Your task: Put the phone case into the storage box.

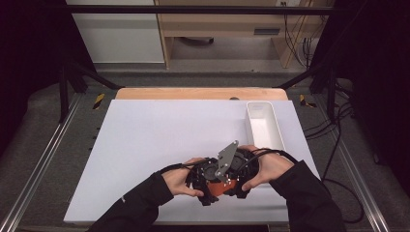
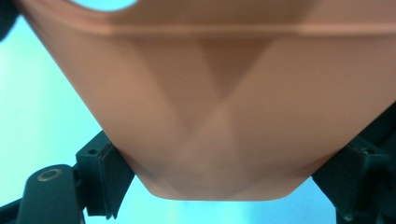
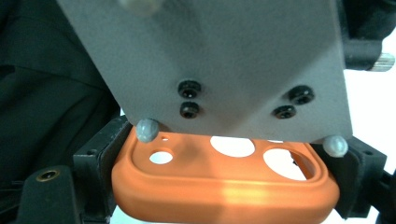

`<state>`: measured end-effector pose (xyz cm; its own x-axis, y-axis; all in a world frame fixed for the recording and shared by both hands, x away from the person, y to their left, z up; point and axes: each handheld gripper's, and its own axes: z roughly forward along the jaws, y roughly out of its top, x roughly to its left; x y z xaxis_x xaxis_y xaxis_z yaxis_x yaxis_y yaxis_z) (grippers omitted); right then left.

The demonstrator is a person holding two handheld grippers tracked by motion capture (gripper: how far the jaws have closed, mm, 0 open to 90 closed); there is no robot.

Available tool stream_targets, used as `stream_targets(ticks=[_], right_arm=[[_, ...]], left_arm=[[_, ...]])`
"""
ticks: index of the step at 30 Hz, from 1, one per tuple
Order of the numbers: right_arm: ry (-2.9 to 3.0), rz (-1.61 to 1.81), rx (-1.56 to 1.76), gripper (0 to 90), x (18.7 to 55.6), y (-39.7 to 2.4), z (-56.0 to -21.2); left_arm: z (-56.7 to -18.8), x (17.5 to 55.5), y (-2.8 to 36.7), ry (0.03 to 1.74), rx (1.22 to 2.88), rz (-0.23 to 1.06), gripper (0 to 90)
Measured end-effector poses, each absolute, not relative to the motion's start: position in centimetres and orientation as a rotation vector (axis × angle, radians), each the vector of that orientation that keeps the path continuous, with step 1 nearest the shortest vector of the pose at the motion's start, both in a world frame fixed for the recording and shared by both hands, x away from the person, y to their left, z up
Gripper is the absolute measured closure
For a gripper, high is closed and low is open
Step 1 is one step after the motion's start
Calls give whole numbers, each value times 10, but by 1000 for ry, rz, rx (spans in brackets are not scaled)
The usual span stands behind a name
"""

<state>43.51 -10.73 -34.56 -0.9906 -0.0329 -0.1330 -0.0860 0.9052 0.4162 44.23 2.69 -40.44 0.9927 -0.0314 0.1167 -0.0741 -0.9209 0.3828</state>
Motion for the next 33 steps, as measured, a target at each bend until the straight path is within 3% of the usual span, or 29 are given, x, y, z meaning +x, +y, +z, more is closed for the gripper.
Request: stream_targets(ticks=[17, 25, 33], right_arm=[[2926, 684, -119, 147, 434, -109, -345], [2859, 788, -95, 62, 432, -120, -339], [2801, 914, -14, 42, 431, -139, -340]], left_arm=[[-406, 442, 30, -62, 2688, 143, 158], [-407, 444, 38, -10, 2636, 130, 158], [-410, 445, 47, 25, 2591, 107, 158]])
